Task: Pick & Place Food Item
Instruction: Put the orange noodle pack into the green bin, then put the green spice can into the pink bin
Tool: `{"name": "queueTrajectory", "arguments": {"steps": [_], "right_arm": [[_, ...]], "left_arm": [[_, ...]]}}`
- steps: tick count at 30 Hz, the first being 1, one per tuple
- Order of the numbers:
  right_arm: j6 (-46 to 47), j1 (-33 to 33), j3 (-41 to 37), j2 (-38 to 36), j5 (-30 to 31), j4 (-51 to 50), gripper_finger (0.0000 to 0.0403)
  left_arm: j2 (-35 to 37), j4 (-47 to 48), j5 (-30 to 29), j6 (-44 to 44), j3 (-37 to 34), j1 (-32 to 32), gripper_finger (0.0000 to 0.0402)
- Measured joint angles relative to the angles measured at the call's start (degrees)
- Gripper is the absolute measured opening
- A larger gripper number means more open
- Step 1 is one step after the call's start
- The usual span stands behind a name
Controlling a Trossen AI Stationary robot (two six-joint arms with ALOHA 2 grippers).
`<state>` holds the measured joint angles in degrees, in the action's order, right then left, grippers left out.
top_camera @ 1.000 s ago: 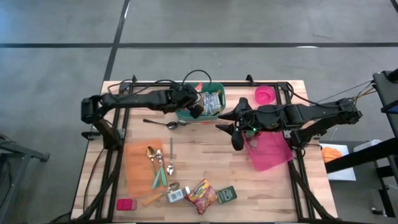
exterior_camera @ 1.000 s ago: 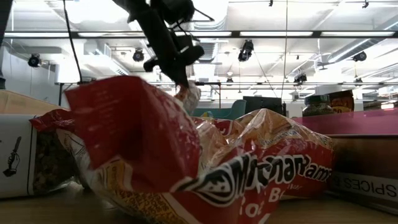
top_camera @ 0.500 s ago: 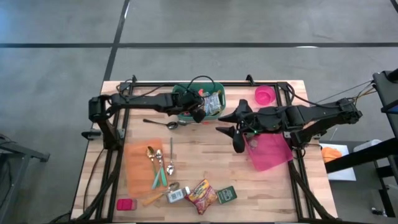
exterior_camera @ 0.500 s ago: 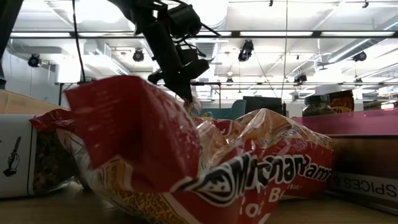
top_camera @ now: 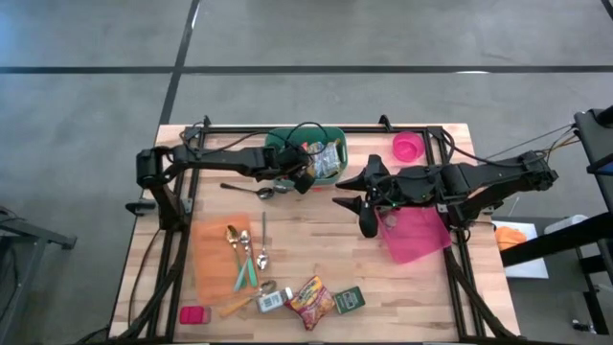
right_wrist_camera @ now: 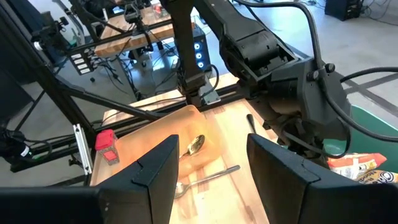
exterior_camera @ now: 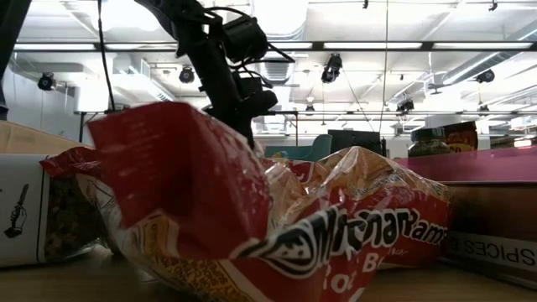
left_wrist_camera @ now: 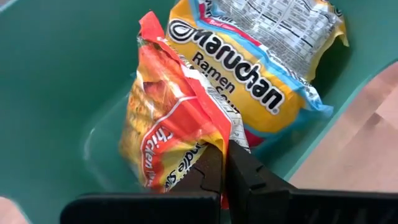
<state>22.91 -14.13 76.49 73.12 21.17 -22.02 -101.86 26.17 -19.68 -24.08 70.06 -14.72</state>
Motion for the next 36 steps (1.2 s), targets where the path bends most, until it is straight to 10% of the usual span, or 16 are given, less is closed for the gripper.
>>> {"name": "queueTrajectory", "arguments": {"steps": [22, 36], "right_arm": [[1.1, 0.0, 0.0, 0.0, -0.1, 0.0, 0.0185], [1.1, 0.0, 0.0, 0.0, -0.1, 0.0, 0.0185]], "left_arm": [[1.6, -0.2, 3.7, -3.5, 0.0, -0.1, 0.0196], [9.3, -0.1, 4.3, -3.5, 0.1, -0.2, 0.0231]]}}
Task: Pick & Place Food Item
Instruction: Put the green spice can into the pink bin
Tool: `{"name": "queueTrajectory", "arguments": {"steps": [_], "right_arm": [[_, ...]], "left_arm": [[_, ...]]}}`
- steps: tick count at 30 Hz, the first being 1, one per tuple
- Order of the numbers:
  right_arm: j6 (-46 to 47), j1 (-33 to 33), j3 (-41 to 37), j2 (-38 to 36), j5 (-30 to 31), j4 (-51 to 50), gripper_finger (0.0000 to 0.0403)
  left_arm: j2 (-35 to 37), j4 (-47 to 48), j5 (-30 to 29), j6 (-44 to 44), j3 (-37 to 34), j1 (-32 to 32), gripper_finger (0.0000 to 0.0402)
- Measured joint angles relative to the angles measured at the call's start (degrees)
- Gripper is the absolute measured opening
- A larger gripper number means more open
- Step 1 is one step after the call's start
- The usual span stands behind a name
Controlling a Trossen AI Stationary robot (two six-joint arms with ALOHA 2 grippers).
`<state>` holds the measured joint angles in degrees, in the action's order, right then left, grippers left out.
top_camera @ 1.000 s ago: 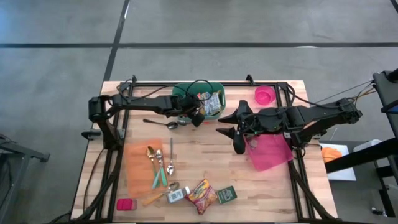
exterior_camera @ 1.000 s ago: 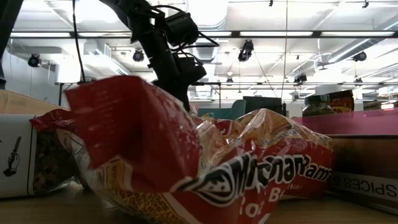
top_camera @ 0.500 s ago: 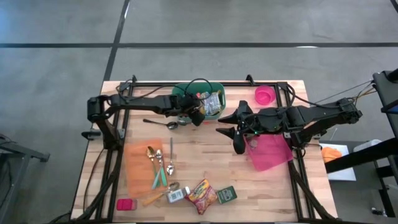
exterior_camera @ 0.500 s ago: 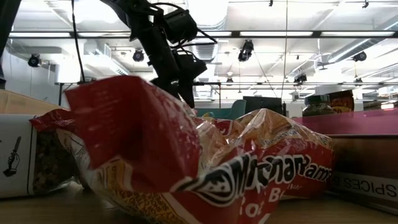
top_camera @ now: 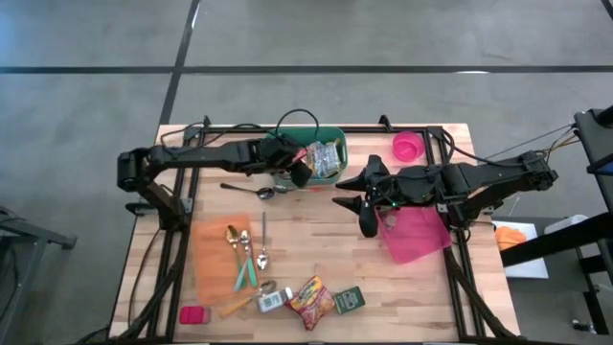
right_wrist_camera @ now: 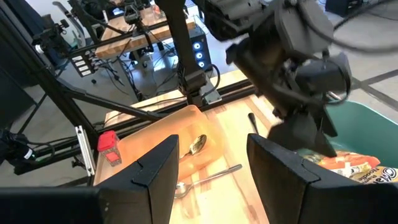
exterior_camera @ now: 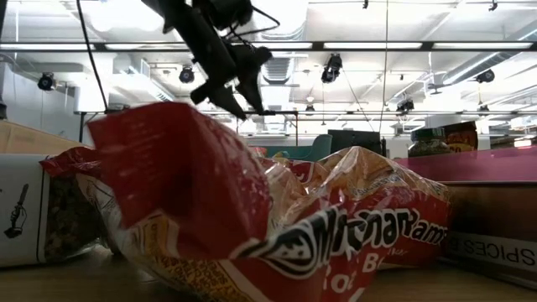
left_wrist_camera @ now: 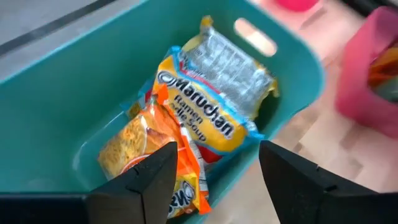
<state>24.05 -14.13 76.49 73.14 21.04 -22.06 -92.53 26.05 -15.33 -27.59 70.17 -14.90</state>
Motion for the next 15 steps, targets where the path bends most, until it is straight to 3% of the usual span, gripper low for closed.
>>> {"name": "queueTrajectory", "arguments": {"steps": [3, 10, 13, 15], "right_arm": [[-0.5, 0.0, 0.0, 0.0, -1.6, -0.1, 0.0185], [-5.3, -0.3, 0.0, 0.1, -15.9, -7.9, 0.0185], [-6.7, -1.2, -0.4, 0.2, -17.2, -15.2, 0.0185], [-8.0, -1.9, -1.1, 0.2, -18.2, -18.7, 0.0185]], "left_arm": [[2.6, 0.1, 3.5, -0.6, 0.0, 0.0, 0.0231], [8.5, 1.7, 19.5, -0.8, 0.0, 0.1, 0.0231], [10.2, 2.7, 26.5, -0.8, 0.0, 1.3, 0.0231], [11.1, 3.8, 28.2, -0.4, 0.0, 2.8, 0.0231]]}}
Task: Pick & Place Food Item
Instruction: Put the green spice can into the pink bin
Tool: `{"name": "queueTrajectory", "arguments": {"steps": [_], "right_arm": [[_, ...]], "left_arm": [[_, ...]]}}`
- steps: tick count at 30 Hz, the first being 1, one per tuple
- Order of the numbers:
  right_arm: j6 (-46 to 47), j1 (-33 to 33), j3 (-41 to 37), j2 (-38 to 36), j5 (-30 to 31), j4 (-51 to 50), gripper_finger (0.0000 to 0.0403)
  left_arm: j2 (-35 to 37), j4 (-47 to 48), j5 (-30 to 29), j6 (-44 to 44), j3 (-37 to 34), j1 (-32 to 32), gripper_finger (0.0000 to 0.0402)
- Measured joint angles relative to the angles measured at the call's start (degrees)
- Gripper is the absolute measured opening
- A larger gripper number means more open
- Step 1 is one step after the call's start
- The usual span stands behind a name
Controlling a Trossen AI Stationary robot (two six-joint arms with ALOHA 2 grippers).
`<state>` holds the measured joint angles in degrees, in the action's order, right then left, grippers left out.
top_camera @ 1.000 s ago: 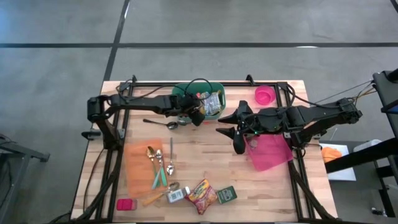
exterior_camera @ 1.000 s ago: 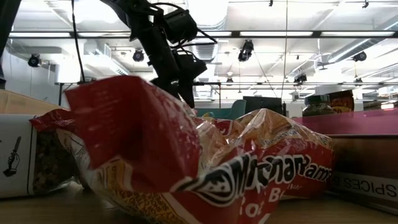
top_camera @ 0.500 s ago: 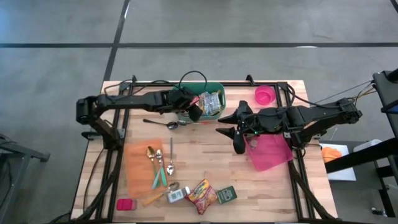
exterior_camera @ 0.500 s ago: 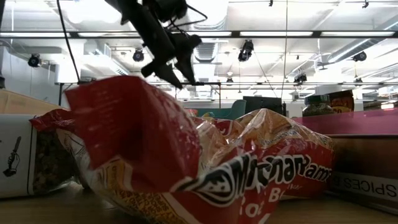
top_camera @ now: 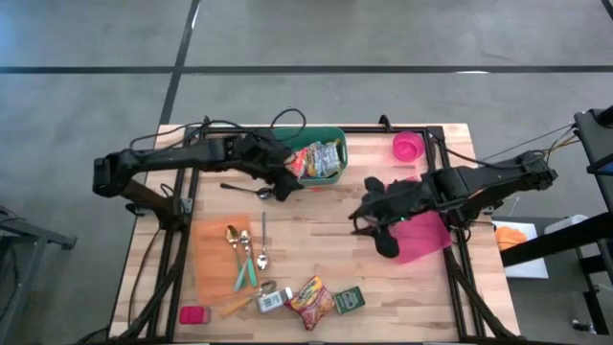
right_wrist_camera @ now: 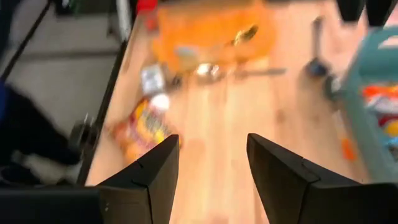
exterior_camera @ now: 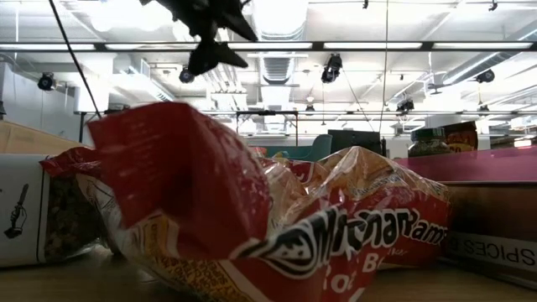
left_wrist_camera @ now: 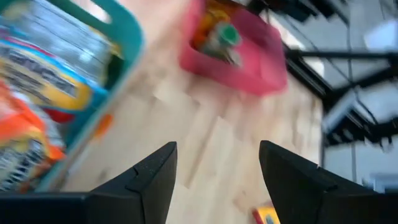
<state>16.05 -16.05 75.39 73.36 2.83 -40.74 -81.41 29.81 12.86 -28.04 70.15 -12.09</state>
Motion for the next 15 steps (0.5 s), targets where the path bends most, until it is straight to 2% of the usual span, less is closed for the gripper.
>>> {"name": "queueTrajectory", "arguments": {"steps": [8, 15], "right_arm": [[-1.7, -2.9, -3.8, 0.0, -8.7, -0.3, 0.0185], [0.7, -3.6, -8.7, 0.0, -9.3, 1.1, 0.0185]], "left_arm": [[1.1, 3.9, -0.7, 1.5, -0.1, 6.5, 0.0231], [1.1, 4.9, -2.3, 1.6, -0.1, 8.2, 0.0231]]}}
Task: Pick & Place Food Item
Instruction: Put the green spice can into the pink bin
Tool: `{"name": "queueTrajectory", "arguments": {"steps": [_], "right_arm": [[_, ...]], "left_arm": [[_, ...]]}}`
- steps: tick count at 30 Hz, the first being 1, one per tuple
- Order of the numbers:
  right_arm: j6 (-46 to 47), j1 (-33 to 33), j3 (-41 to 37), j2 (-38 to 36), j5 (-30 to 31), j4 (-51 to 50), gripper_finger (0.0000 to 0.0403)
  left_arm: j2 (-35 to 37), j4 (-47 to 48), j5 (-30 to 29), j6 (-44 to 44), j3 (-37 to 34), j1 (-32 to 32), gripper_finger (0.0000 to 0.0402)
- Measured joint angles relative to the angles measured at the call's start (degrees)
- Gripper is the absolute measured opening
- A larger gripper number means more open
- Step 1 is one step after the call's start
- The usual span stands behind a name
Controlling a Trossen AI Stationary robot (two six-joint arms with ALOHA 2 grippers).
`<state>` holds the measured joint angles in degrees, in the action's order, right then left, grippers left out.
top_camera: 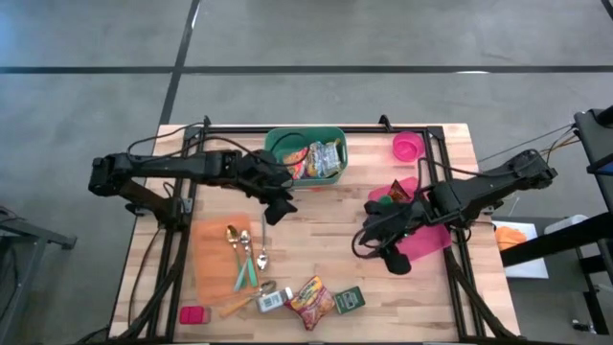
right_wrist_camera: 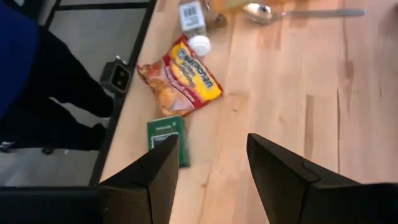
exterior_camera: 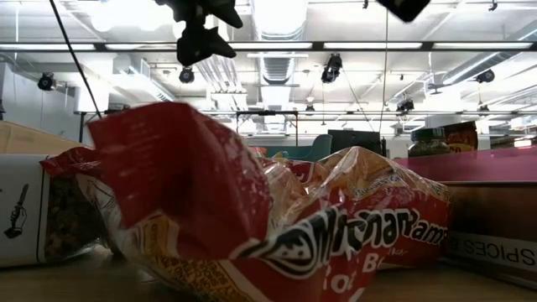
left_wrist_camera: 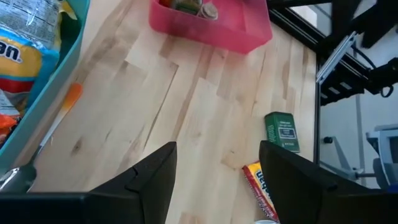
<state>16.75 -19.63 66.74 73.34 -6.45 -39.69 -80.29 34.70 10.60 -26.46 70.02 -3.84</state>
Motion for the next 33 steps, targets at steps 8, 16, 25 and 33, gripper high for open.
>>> {"name": "queueTrajectory", "arguments": {"steps": [8, 16, 25, 33], "right_arm": [[2.4, -0.4, -4.6, 0.0, -3.2, 5.2, 0.0191], [0.4, -2.1, -7.0, 2.1, -4.2, 9.5, 0.0286], [-17.0, -7.1, 2.0, 13.5, -0.9, 1.2, 0.0360], [-14.9, -9.5, 11.1, 24.2, 2.7, -12.5, 0.0362]], "left_arm": [[0.0, 0.7, -0.1, -0.5, -0.2, 0.0, 0.0231], [0.0, 2.4, -0.1, -1.5, -1.1, 0.0, 0.0231], [0.0, 2.9, -0.1, -2.5, -1.4, 0.4, 0.0231], [0.7, 2.9, -0.1, -1.9, -1.1, 0.5, 0.0231]]}}
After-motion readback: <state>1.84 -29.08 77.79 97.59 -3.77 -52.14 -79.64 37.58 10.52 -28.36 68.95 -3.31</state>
